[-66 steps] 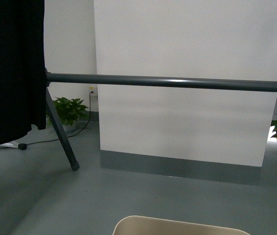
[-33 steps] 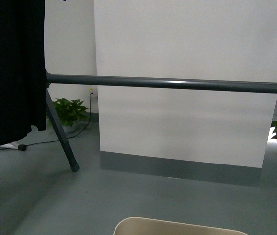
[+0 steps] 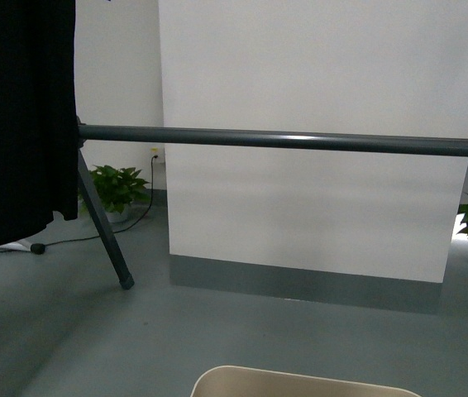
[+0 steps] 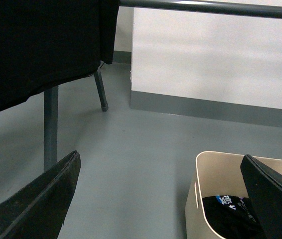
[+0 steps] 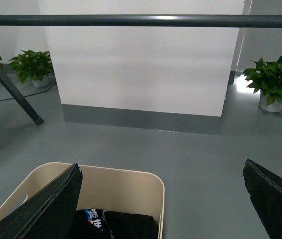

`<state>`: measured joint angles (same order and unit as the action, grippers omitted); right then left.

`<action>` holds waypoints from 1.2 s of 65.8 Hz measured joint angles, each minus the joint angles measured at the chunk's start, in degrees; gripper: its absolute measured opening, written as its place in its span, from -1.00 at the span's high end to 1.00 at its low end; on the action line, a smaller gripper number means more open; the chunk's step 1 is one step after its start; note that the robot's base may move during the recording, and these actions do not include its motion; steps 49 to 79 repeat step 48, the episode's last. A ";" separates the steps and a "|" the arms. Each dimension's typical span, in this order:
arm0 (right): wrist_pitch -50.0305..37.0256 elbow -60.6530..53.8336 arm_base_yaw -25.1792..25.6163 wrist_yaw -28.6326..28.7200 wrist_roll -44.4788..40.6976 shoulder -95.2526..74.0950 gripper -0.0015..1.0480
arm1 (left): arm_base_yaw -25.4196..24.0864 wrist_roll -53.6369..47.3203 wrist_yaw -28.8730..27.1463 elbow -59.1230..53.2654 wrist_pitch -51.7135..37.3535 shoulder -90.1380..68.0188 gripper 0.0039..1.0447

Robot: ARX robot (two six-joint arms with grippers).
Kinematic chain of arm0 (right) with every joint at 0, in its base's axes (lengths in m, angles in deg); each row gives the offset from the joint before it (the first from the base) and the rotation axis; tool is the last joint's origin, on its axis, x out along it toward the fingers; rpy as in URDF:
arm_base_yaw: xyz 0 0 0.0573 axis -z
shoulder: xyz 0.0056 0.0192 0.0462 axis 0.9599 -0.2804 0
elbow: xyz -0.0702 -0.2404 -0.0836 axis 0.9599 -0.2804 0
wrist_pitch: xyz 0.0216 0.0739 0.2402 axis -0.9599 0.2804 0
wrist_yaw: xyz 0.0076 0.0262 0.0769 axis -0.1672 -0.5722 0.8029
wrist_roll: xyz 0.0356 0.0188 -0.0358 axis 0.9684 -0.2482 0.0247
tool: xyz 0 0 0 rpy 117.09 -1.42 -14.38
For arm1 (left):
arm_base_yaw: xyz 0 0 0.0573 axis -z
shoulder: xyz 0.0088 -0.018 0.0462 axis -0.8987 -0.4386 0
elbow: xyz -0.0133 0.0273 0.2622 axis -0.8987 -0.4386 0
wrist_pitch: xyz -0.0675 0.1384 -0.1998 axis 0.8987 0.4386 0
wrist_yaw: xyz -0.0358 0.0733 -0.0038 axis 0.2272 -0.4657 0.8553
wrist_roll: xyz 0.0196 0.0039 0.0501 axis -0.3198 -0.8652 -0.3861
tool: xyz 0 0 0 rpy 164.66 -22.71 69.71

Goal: Move hamper under clothes hanger

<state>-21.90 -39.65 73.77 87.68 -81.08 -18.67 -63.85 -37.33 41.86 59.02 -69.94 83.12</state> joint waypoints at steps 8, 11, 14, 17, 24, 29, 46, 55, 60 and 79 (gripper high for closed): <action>0.00 0.00 0.00 0.02 0.00 0.00 -0.85 | 0.00 0.00 0.00 0.00 -0.02 0.00 -0.88; 0.00 0.00 0.00 0.00 0.00 0.00 -0.85 | 0.00 0.00 0.00 0.00 -0.02 0.00 -0.88; 0.00 0.00 0.00 0.00 0.00 0.00 -0.85 | 0.00 0.00 0.00 0.00 0.00 0.00 -0.88; 0.00 0.00 0.00 0.02 0.00 0.00 -0.85 | 0.00 0.00 0.00 0.00 0.00 0.00 -0.88; 0.00 0.00 0.00 0.02 0.00 0.00 -0.85 | 0.00 0.00 0.00 0.00 0.00 0.00 -0.88; 0.00 0.00 0.00 0.02 0.00 0.00 -0.85 | 0.00 0.00 0.00 0.00 -0.02 0.00 -0.88; 0.00 0.00 0.00 0.02 0.00 0.00 -0.85 | 0.00 0.00 0.00 0.00 -0.02 0.00 -0.88; 0.00 0.00 0.00 0.02 0.00 0.00 -0.85 | 0.00 0.00 0.00 0.00 0.00 0.00 -0.88; 0.00 0.00 0.00 0.02 0.00 0.00 -0.85 | 0.00 0.00 0.00 0.00 0.00 0.00 -0.88; 0.00 0.00 0.00 0.02 0.00 0.00 -0.85 | 0.00 0.00 0.00 0.00 0.00 0.00 -0.88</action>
